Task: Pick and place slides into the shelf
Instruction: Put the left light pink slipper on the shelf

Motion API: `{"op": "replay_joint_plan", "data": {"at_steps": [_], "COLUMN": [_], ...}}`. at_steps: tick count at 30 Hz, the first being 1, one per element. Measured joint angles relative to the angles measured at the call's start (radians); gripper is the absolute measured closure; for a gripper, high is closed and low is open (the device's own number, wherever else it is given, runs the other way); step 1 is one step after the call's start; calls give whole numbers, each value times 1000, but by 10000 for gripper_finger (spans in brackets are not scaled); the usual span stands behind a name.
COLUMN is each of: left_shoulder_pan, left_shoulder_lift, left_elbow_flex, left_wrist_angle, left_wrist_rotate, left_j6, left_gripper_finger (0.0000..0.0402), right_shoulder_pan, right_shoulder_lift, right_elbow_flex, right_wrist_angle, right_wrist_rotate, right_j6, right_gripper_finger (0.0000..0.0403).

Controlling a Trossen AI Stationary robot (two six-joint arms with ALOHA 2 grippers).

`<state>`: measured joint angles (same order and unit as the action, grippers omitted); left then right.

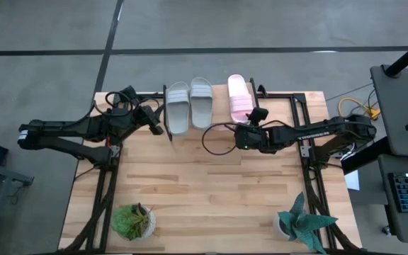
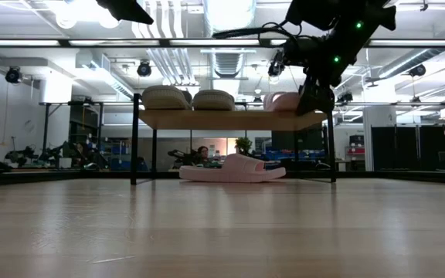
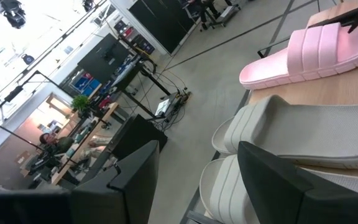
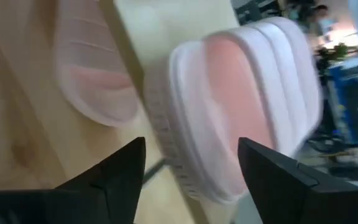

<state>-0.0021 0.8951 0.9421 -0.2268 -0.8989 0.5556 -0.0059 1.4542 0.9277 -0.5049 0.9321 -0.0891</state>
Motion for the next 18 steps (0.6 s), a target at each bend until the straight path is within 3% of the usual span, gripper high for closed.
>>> {"op": "replay_joint_plan", "data": {"at_steps": [6,18], "left_shoulder_pan": [0,0], "left_shoulder_lift": [0,1], "left_elbow_flex": [0,0], "left_wrist_angle": [-1,0], "left_wrist_rotate": [0,0], "left_j6": [0,0], "left_gripper_finger": [198,198], "right_shoulder_pan": [7,31], "right_shoulder_lift": [-30,-55], "right_elbow_flex": [2,32], "right_wrist_angle": [-13,-45], "right_wrist_rotate": [-212,-154], "right_j6": [41,37], "right_gripper_finger": [142,131]}}
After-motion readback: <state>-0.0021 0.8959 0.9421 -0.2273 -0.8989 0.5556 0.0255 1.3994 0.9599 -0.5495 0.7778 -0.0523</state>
